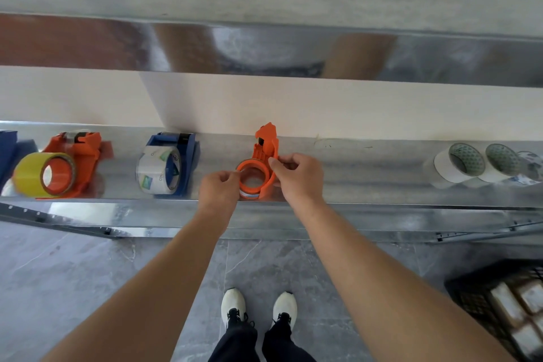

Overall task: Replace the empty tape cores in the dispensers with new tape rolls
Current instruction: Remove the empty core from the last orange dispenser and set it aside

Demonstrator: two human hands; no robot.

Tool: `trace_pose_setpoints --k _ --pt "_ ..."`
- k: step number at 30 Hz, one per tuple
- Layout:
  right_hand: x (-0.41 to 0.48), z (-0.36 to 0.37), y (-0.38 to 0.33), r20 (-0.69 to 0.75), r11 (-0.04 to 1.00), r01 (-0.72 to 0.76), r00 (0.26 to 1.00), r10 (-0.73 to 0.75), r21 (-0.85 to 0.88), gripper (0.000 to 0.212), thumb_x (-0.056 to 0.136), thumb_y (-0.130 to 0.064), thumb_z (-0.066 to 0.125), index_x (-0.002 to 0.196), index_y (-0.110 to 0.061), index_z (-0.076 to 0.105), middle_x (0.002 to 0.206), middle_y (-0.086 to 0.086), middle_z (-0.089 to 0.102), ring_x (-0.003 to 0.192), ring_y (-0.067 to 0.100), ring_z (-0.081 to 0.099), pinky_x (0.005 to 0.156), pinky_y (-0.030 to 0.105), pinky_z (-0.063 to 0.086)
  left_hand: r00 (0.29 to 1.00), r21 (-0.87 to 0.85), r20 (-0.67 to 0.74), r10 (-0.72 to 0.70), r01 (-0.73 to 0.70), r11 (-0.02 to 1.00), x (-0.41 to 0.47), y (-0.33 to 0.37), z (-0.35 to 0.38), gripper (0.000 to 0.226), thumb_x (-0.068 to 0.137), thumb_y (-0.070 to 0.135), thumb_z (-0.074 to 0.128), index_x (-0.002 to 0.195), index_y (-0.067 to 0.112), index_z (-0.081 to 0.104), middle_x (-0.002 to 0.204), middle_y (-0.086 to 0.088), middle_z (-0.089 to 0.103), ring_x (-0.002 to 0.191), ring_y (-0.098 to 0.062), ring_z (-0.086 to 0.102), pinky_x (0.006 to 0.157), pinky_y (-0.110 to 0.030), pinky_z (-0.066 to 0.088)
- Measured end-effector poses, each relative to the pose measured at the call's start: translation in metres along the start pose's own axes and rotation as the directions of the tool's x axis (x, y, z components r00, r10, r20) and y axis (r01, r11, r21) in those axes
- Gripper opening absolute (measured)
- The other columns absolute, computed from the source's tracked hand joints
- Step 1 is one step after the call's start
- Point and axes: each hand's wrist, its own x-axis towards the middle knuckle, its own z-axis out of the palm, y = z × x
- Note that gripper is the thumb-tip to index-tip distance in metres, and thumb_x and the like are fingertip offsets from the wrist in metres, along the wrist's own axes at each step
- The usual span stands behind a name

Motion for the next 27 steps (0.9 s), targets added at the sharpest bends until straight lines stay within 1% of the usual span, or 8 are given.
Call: trace_pose_setpoints --k 4,6,8,11,15,19,23,27 --pt "-0.003 0.003 -0.001 -0.013 0.999 0.023 1.000 -0.023 -0.033 0.018 0.084 -0.041 0.082 0.085 -0.024 0.078 0.078 -0.008 0.076 0.074 0.015 0.076 0.072 0.044 0.065 0.999 -0.011 0.018 -0.032 0.032 0.999 0.007 -0.006 0.000 0.026 0.107 0.028 0.061 0.096 0.011 0.078 0.092 -0.010 0.080 0.094 -0.029 0.078 0.094 -0.049 0.064" --pt "-0.005 0.002 -0.002 -0.012 0.999 0.030 0.999 -0.030 -0.037 0.021 0.086 -0.041 0.081 0.091 -0.021 0.079 0.080 -0.009 0.076 0.075 0.012 0.075 0.074 0.040 0.065 1.000 -0.040 0.015 -0.025 0.026 0.999 0.007 -0.007 -0.001 0.026 0.107 0.030 0.062 0.121 0.012 0.074 0.104 -0.008 0.080 0.097 -0.025 0.078 0.093 -0.046 0.065" --pt "-0.010 0.000 -0.005 0.001 0.999 0.034 0.999 -0.034 -0.038 0.027 0.089 -0.044 0.079 0.101 -0.020 0.079 0.082 -0.012 0.074 0.076 0.005 0.071 0.074 0.027 0.062 0.999 -0.095 0.018 -0.027 0.029 0.995 0.006 -0.007 -0.003 0.032 0.106 0.029 0.064 0.136 0.018 0.067 0.113 -0.007 0.079 0.099 -0.023 0.078 0.091 -0.044 0.066" --pt "-0.020 -0.002 -0.010 0.037 0.997 0.043 0.999 -0.040 -0.071 0.035 0.088 -0.049 0.078 0.111 -0.023 0.076 0.091 -0.016 0.071 0.081 -0.003 0.066 0.073 0.012 0.052 0.999 -0.126 0.047 -0.024 0.030 0.992 0.007 -0.004 -0.005 0.028 0.105 0.026 0.067 0.131 0.018 0.071 0.109 -0.008 0.080 0.094 -0.023 0.079 0.085 -0.039 0.066" --pt "-0.032 -0.001 -0.009 0.085 0.997 0.041 0.996 -0.036 -0.059 0.022 0.086 -0.031 0.080 0.103 -0.036 0.067 0.088 -0.022 0.068 0.077 -0.015 0.063 0.064 -0.001 0.043 0.998 -0.140 0.056 -0.033 0.041 0.989 0.007 -0.003 -0.006 0.027 0.104 0.025 0.068 0.129 0.017 0.072 0.103 -0.009 0.081 0.090 -0.023 0.080 0.075 -0.032 0.065" --pt "-0.036 -0.001 -0.010 0.073 0.997 0.058 0.996 -0.053 -0.060 0.026 0.086 -0.026 0.077 0.110 -0.034 0.071 0.092 -0.024 0.068 0.083 -0.006 0.068 0.065 0.000 0.044 0.998 -0.154 0.055 -0.036 0.044 0.987 0.010 -0.004 -0.006 0.023 0.103 0.019 0.069 0.126 0.014 0.073 0.101 -0.011 0.081 0.088 -0.026 0.081 0.073 -0.033 0.065" --pt "-0.035 -0.003 -0.010 0.060 0.996 0.066 0.996 -0.063 -0.064 0.025 0.087 -0.020 0.073 0.108 -0.032 0.073 0.089 -0.024 0.069 0.079 -0.017 0.063 0.067 -0.002 0.042 0.997 -0.166 0.064 -0.032 0.042 0.985 0.012 -0.004 -0.006 0.021 0.103 0.016 0.068 0.123 0.013 0.073 0.102 -0.012 0.081 0.090 -0.027 0.081 0.078 -0.037 0.067" --pt "-0.030 -0.006 -0.010 0.048 0.994 0.062 0.997 -0.058 -0.090 0.024 0.088 -0.019 0.068 0.109 -0.029 0.076 0.092 -0.020 0.074 0.084 -0.006 0.068 0.076 0.009 0.049 0.997 -0.166 0.063 -0.034 0.044 0.985 0.015 -0.005 -0.004 0.015 0.103 0.016 0.068 0.117 0.018 0.075 0.100 -0.010 0.081 0.090 -0.027 0.081 0.084 -0.045 0.067"
